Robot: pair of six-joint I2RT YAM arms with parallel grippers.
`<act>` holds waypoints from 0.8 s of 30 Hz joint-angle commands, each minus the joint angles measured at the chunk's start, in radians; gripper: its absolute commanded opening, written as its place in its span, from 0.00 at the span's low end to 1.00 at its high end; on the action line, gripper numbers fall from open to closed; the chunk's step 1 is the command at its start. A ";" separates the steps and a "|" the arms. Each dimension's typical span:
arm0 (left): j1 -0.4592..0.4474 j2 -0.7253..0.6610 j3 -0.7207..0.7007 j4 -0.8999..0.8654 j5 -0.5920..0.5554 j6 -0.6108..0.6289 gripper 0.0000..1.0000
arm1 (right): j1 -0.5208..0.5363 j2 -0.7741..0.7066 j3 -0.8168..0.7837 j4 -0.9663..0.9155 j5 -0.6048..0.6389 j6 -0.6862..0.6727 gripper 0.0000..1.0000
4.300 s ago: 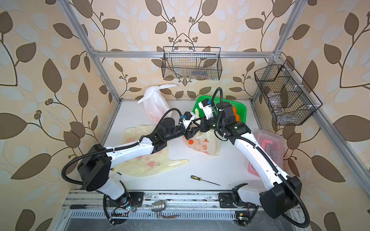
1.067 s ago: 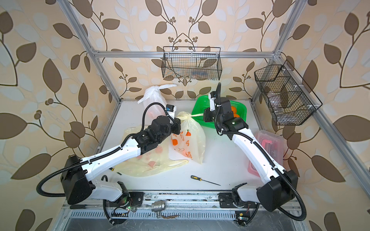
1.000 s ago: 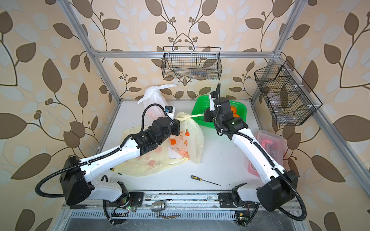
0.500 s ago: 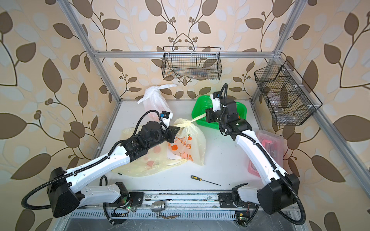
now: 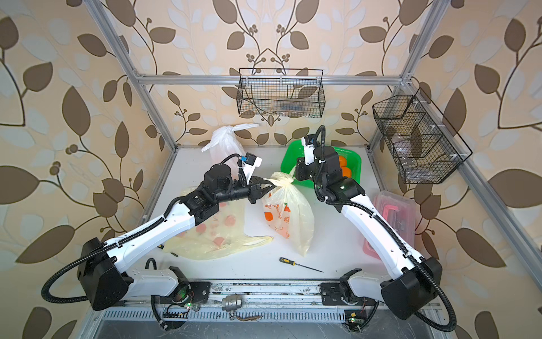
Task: Place the oranges into plastic bags & tie knots
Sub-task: Tie the plastic bag at the center of the board.
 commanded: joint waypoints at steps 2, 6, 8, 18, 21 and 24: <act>0.015 0.021 0.047 0.036 0.160 0.069 0.00 | -0.001 -0.024 0.023 -0.031 0.198 -0.025 0.00; 0.019 0.101 0.103 -0.089 0.000 0.155 0.00 | -0.001 -0.028 0.006 -0.013 0.152 -0.029 0.00; 0.028 0.151 0.127 -0.075 -0.028 0.156 0.00 | -0.002 -0.030 -0.008 0.010 0.120 -0.022 0.00; 0.044 0.186 0.108 0.024 0.003 0.132 0.00 | -0.096 -0.112 -0.088 0.033 -0.187 0.060 0.00; 0.053 0.167 0.078 0.043 -0.001 0.113 0.00 | -0.141 -0.154 -0.118 0.023 -0.315 0.087 0.18; 0.054 0.155 0.061 0.047 0.001 0.110 0.00 | -0.152 -0.199 -0.129 -0.003 -0.313 0.091 0.50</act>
